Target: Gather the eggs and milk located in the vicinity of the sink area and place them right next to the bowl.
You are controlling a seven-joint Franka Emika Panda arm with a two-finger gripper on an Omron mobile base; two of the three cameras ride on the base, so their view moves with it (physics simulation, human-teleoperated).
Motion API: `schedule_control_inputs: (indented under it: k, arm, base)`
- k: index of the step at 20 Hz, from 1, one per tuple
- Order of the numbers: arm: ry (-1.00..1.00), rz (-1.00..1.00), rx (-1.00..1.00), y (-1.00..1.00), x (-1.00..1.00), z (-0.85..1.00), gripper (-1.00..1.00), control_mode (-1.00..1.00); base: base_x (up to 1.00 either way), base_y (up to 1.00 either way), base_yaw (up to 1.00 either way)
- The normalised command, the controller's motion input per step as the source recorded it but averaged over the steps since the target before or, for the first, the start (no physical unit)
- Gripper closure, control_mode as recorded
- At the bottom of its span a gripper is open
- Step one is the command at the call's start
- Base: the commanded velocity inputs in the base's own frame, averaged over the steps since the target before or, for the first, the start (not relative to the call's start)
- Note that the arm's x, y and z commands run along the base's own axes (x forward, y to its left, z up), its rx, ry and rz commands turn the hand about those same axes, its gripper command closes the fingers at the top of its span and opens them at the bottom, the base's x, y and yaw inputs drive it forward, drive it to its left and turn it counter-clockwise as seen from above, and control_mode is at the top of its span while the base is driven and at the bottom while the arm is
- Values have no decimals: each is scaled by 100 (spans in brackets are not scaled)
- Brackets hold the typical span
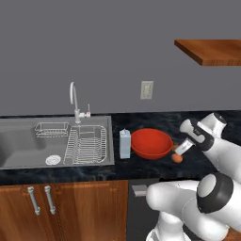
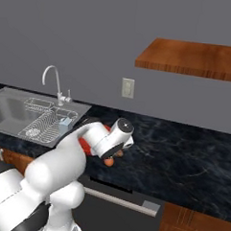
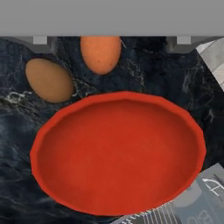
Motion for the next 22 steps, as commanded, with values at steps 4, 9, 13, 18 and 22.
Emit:
schedule_control_inputs:
  k: [4, 9, 13, 18, 22]
  arm:
    - [0, -3, 0, 0, -24, 26, -100, -100]
    - [0, -9, 1, 0, -24, 32, -100, -100]
    - [1, -13, 2, 0, -18, 25, -100, -100]
    - [1, -15, 2, 4, -17, 17, -100, -100]
    - [0, -15, 0, 9, -19, 14, -100, -100]
  base:
    - [0, 0, 0]
    - [0, 0, 0]
    - [0, 0, 0]
    - [0, 0, 0]
    - [0, 0, 0]
